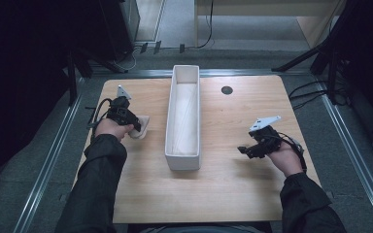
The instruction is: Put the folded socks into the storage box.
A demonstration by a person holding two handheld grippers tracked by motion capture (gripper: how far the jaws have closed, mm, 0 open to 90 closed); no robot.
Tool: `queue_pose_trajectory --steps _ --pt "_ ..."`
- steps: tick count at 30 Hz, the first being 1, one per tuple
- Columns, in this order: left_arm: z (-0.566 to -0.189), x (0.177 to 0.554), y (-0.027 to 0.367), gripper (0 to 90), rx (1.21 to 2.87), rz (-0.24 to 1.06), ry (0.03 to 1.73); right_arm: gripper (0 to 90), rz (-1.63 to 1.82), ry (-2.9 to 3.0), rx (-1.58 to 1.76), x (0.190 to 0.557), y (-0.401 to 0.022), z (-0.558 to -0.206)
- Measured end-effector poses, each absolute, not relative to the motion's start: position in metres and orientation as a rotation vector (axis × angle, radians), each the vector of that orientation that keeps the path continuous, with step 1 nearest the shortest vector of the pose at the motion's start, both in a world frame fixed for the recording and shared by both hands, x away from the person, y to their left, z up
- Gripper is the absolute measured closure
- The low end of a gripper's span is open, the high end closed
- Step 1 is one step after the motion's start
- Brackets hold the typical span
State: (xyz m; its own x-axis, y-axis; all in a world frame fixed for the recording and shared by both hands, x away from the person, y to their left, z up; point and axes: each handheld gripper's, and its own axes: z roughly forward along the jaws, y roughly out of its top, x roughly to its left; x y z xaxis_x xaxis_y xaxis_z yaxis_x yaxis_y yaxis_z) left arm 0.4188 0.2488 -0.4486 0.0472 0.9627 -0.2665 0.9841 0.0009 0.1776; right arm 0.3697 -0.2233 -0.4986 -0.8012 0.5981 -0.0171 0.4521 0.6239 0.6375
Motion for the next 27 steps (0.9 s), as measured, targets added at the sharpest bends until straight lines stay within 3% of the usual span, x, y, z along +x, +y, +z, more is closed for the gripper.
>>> queue_pose_trajectory --steps 13,27 --pt "-0.406 0.403 0.242 69.3 1.994 -0.075 1.946 22.4 0.918 2.64 0.837 0.368 -0.219 -0.5" --pt "-0.389 0.388 0.215 68.9 2.051 -0.065 1.891 22.3 0.911 2.642 0.862 0.367 -0.22 -0.501"
